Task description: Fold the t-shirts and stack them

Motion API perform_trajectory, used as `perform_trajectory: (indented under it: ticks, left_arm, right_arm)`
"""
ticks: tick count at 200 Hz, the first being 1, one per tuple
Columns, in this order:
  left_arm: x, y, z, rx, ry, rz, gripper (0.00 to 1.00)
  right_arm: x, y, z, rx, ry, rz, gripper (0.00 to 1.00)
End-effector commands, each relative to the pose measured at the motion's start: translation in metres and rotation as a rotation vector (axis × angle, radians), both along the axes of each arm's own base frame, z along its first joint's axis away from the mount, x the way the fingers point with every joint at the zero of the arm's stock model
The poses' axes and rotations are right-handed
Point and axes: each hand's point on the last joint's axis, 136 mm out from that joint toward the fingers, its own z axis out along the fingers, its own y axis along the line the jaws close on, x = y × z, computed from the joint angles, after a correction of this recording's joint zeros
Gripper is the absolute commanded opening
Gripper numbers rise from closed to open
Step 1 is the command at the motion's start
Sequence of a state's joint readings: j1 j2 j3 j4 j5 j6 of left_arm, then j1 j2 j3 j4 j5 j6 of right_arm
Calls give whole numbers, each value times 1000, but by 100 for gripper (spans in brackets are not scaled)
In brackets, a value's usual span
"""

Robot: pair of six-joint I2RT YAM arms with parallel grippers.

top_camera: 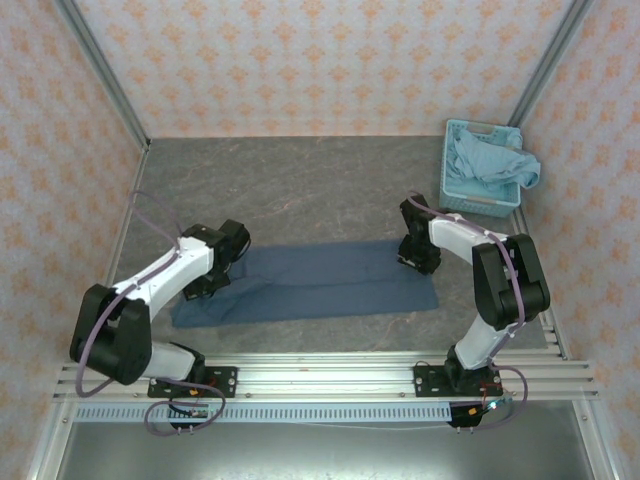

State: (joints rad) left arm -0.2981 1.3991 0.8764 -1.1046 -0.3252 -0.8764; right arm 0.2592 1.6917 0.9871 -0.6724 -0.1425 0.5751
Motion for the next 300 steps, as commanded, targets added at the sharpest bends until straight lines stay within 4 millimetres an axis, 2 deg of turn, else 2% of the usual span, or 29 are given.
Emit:
perform_trajectory:
  ticks: [1, 37, 62, 81, 90, 101, 116, 133, 162, 193, 208, 228, 245, 278, 300]
  left_arm:
    - [20, 13, -1, 58, -46, 21, 0]
    - [26, 28, -27, 66, 46, 115, 0]
    - [26, 40, -32, 62, 57, 188, 28]
    - [27, 50, -17, 76, 8, 223, 46]
    - [28, 53, -7, 82, -20, 231, 52]
    - [28, 52, 5, 73, -58, 233, 53]
    - [24, 47, 19, 27, -103, 244, 54]
    - [20, 28, 26, -84, -183, 238, 48]
    - [2, 3, 17, -228, -153, 270, 43]
    - [10, -29, 8, -399, -202, 321, 31]
    - [6, -38, -5, -440, -178, 351, 27]
    - [0, -33, -27, -418, -137, 384, 22]
    - [-3, -18, -42, -375, -95, 412, 20]
    - [19, 12, -57, -289, -77, 433, 19]
    - [31, 23, -67, -241, -20, 413, 18]
  right_arm:
    - [-24, -12, -17, -59, 88, 5, 34]
    - [-23, -11, -10, -50, 65, 2, 35]
    - [-20, -10, 2, -44, 38, 6, 36]
    - [-17, -9, 14, -40, 9, 12, 37]
    - [-14, -9, 20, -36, -9, 17, 37]
    - [-11, -7, 27, -27, -32, 27, 37]
    - [-6, -3, 34, -10, -64, 50, 37]
    - [-1, 3, 40, 13, -96, 85, 37]
    - [5, 15, 39, 65, -113, 137, 36]
    - [7, 21, 30, 89, -93, 159, 34]
    - [9, 20, 27, 77, -85, 158, 34]
    - [13, 18, 22, 56, -79, 159, 33]
    - [16, 18, 18, 49, -67, 162, 33]
    - [20, 14, 10, 12, -32, 173, 33]
    - [19, 7, 2, -36, 18, 174, 33]
